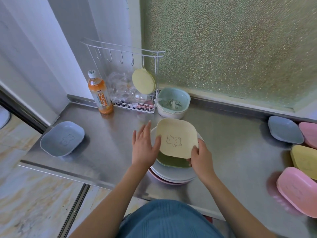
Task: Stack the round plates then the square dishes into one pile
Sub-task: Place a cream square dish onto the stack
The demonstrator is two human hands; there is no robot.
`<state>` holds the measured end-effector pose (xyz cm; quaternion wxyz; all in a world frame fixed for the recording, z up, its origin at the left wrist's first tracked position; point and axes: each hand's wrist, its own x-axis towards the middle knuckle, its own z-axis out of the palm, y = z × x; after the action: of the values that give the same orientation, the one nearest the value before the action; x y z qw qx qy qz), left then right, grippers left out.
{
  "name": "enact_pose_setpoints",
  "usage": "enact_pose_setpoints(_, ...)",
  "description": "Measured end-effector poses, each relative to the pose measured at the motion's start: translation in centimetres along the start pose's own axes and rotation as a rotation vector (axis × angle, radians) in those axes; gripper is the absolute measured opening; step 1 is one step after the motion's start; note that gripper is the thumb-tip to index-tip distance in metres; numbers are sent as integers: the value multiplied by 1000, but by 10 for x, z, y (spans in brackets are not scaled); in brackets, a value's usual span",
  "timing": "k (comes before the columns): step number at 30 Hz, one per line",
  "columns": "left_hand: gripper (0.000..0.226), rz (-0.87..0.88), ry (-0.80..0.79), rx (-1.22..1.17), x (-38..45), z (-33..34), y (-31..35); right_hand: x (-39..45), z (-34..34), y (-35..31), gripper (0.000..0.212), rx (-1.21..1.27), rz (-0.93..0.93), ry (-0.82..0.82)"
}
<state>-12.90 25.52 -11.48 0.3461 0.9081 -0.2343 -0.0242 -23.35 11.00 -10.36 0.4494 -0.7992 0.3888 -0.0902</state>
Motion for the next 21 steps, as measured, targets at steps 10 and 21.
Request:
enact_pose_setpoints(10, 53, 51, -115, 76, -5, 14, -7, -14, 4, 7, 57, -184, -54, 23)
enact_pose_setpoints(21, 66, 84, -165, 66, 1, 22, -14, -10, 5, 11, 61, -525, 8, -27)
